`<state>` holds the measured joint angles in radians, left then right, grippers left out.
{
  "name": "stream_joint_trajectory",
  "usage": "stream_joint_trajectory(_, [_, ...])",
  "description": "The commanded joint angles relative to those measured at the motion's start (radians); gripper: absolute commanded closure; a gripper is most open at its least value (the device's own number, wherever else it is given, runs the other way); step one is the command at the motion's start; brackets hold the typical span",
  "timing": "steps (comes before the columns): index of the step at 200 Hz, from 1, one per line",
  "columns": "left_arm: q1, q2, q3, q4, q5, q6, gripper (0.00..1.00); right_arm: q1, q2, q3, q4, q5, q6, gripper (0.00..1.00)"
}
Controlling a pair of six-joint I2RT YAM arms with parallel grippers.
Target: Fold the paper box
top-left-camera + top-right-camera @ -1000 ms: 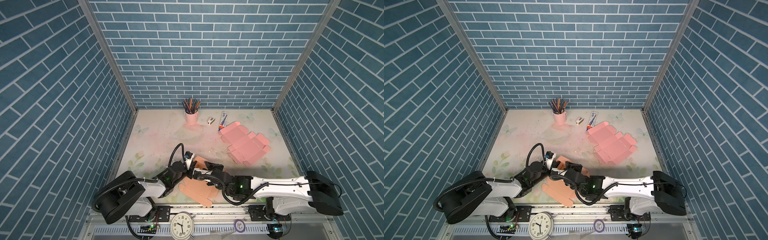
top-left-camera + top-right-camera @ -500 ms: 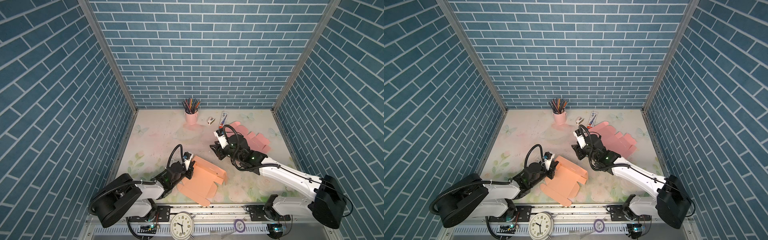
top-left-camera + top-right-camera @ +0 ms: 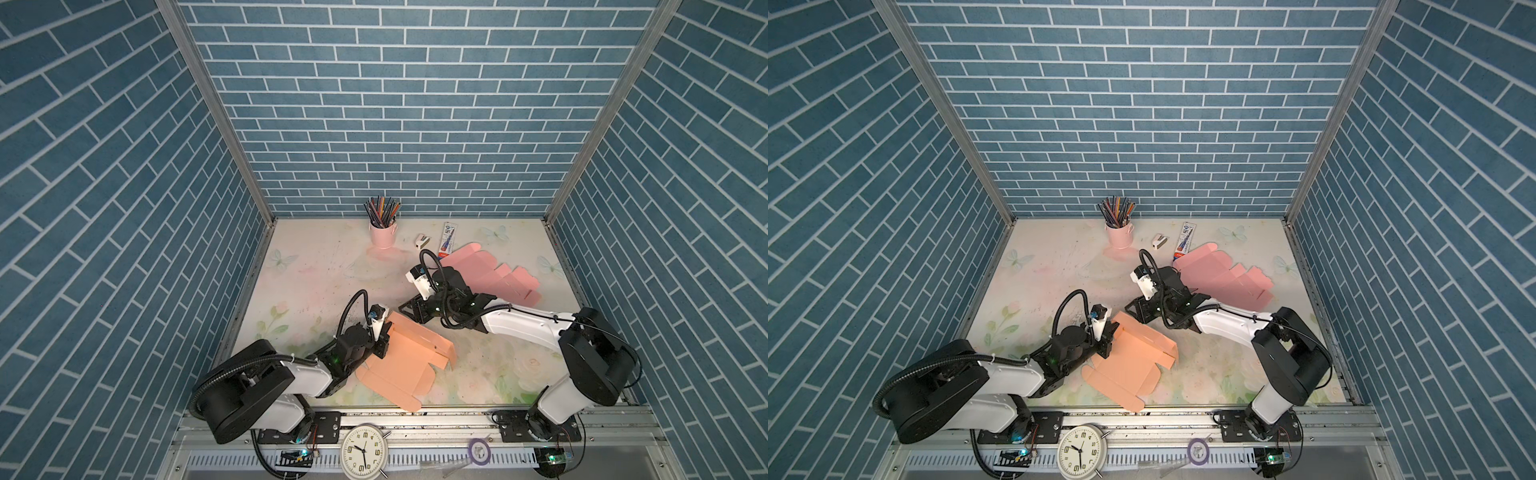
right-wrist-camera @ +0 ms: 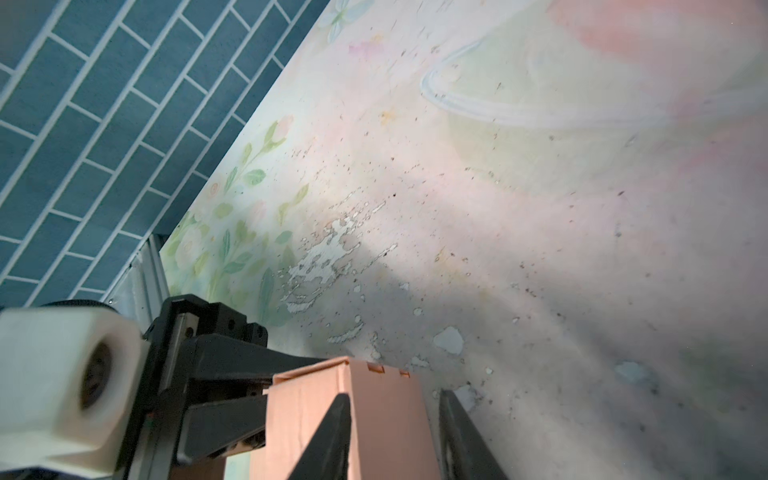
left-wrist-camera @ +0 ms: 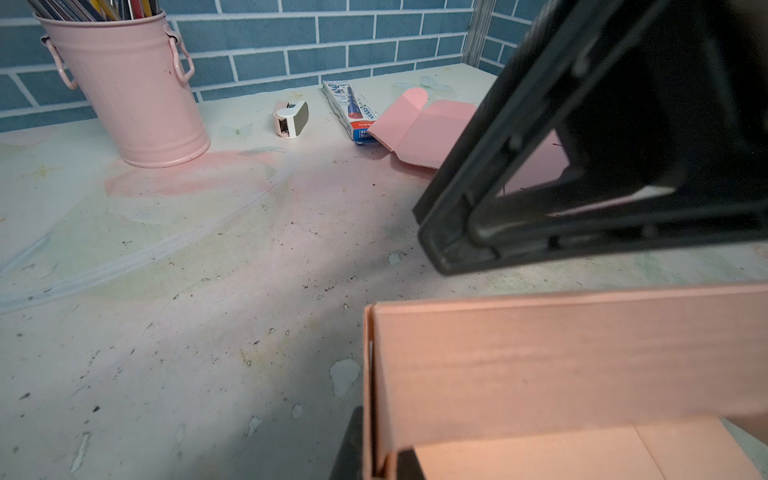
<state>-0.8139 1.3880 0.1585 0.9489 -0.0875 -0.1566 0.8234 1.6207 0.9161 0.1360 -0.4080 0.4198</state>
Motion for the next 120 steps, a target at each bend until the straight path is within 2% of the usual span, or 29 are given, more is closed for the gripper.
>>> stream_joint_trajectory(1, [-0.015, 0.014, 0.007, 0.016, -0.024, 0.0, 0.9, -0.002, 0.036, 0.004, 0.076, -0.131, 0.084, 0.64])
stream_joint_trajectory(23, [-0.026, 0.016, 0.008, 0.016, -0.049, -0.006, 0.89, 0.003, 0.054, -0.013, 0.086, -0.148, 0.099, 0.68])
stream_joint_trajectory(102, [-0.031, 0.005, -0.029, 0.057, -0.129, -0.048, 0.88, 0.054, 0.005, -0.053, 0.002, -0.03, 0.071, 0.72])
stream_joint_trajectory(120, [-0.033, 0.015, -0.036, 0.075, -0.145, -0.046, 0.94, 0.067, -0.005, -0.06, 0.0, -0.016, 0.079, 0.72])
